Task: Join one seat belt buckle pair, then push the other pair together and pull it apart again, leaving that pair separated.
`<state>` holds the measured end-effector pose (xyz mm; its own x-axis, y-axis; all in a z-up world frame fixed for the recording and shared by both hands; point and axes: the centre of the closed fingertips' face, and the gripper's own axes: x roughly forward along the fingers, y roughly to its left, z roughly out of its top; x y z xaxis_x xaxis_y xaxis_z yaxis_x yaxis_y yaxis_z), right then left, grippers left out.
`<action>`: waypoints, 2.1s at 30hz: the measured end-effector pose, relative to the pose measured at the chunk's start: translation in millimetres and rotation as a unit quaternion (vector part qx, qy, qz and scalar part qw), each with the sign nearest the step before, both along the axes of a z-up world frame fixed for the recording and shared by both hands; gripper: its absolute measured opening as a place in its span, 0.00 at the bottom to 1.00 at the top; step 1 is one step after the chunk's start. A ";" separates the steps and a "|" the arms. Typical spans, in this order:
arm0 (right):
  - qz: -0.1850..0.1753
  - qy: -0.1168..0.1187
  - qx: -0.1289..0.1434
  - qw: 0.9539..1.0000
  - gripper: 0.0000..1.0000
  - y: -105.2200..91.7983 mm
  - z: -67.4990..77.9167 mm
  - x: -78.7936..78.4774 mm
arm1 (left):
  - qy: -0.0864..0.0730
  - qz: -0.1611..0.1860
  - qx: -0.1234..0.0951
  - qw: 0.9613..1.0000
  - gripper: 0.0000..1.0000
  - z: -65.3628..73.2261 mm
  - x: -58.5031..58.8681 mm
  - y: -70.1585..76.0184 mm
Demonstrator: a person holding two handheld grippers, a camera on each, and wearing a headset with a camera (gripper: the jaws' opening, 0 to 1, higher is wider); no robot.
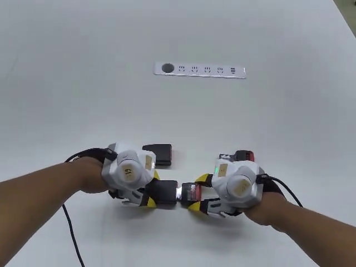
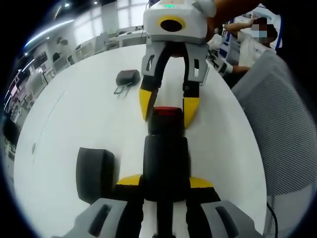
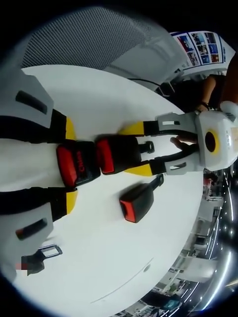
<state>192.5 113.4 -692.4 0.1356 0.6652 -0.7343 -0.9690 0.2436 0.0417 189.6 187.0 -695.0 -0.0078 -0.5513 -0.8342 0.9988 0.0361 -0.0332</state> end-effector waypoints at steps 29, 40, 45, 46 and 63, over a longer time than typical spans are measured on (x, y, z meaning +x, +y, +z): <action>-0.005 -0.011 0.073 0.997 0.31 0.5 8.8 -6.5 | 0.001 -0.002 -0.075 0.997 0.32 2.7 0.1 -1.7; -0.007 -0.006 0.087 0.996 0.31 0.1 9.5 -6.3 | 0.004 -0.007 -0.079 0.997 0.32 4.7 -0.7 -3.6; -0.012 -0.009 0.091 0.996 0.32 0.1 8.9 -6.2 | 0.003 -0.008 -0.080 0.997 0.32 3.5 0.1 -2.3; -0.012 -0.010 0.091 0.996 0.32 0.0 8.8 -6.0 | 0.003 -0.008 -0.080 0.997 0.32 3.5 0.1 -2.4; -0.008 -0.022 0.084 0.996 0.33 2.3 8.3 -7.1 | 0.003 -0.009 -0.062 0.998 0.33 3.3 -0.7 -2.3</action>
<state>185.5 115.6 -684.0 0.1780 0.7759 -0.6052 -0.9666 0.2530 0.0401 188.9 184.7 -691.8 -0.0233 -0.6508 -0.7589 0.9990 0.0141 -0.0428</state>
